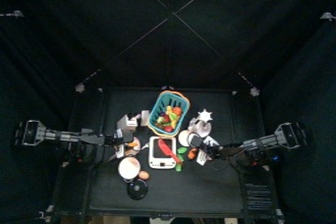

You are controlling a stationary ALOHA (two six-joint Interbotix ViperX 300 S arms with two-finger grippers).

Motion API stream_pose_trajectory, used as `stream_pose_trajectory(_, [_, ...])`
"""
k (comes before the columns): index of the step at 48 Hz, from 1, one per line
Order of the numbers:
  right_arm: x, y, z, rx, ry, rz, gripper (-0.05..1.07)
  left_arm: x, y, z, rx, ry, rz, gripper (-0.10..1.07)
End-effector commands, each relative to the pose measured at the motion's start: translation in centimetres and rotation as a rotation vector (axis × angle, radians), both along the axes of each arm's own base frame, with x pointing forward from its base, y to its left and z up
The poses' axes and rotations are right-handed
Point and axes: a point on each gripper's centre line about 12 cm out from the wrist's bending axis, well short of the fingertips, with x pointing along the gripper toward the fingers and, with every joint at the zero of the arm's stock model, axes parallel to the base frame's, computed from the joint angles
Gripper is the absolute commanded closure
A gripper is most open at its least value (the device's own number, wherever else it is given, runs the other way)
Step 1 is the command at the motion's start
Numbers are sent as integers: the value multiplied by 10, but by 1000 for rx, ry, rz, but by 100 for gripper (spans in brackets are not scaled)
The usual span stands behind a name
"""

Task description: Place squash half into pan

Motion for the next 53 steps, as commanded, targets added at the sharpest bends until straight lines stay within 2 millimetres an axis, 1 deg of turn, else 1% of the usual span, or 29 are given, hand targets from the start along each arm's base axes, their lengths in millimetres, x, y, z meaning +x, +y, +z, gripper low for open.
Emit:
stream_pose_trajectory(1, [7, -1, 9, 13, -41, -3, 32, 4, 4, -4, -1, 11, 16, 31])
stream_pose_trajectory(8, [7, -1, 9, 15, -41, -4, 32, 3, 8, -10, -7, 39, 37, 25])
stream_pose_trajectory(21, [6, -2, 8, 15, -40, -7, 32, 3, 9, -12, -9, 45, 39, 5])
stream_pose_trajectory(25, [6, -2, 8, 15, -39, -7, 32, 4, 9, -10, -9, 39, 39, 1])
stream_pose_trajectory(36, [7, -2, 9, 16, -42, -8, 32, 8, 9, 2, -1, -8, 36, 1])
stream_pose_trajectory(53, [6, -2, 9, 17, -42, -8, 32, 1, 6, 16, -2, -74, 34, 1])
